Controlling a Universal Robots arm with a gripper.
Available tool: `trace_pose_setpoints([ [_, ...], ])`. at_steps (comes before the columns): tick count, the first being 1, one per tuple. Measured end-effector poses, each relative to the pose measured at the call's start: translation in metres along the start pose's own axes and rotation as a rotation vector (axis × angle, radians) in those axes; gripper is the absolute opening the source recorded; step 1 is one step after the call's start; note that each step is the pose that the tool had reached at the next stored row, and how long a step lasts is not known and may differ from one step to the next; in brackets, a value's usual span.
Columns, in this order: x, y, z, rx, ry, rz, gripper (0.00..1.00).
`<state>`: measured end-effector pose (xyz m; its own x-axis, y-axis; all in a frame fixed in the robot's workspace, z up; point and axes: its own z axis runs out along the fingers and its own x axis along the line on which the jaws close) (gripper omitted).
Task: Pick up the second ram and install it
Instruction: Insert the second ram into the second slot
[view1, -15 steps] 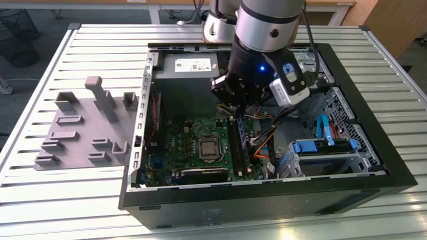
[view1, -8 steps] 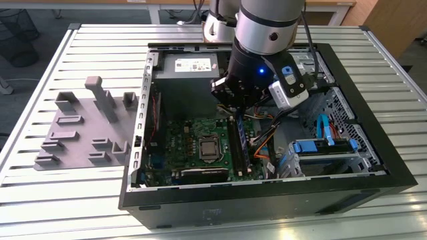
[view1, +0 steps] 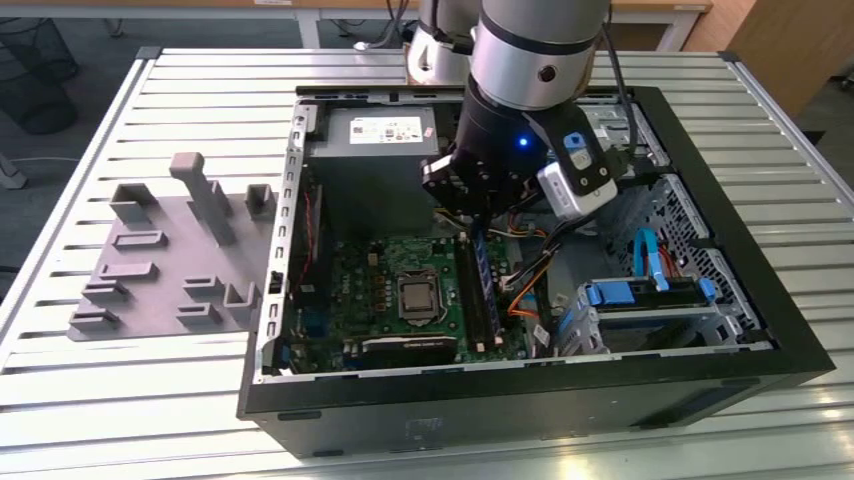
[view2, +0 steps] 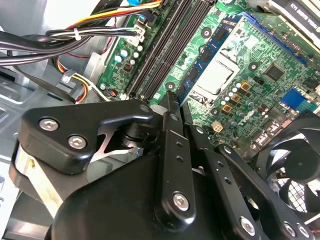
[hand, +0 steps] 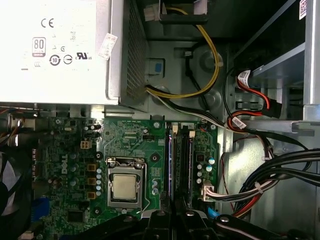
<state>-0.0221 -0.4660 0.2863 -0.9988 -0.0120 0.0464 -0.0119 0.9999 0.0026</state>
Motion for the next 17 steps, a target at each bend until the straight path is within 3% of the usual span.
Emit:
trace_pose_setpoints([
  [17, -0.0051, -0.0012, 0.028, -0.0017, 0.0001, 0.034, 0.14],
])
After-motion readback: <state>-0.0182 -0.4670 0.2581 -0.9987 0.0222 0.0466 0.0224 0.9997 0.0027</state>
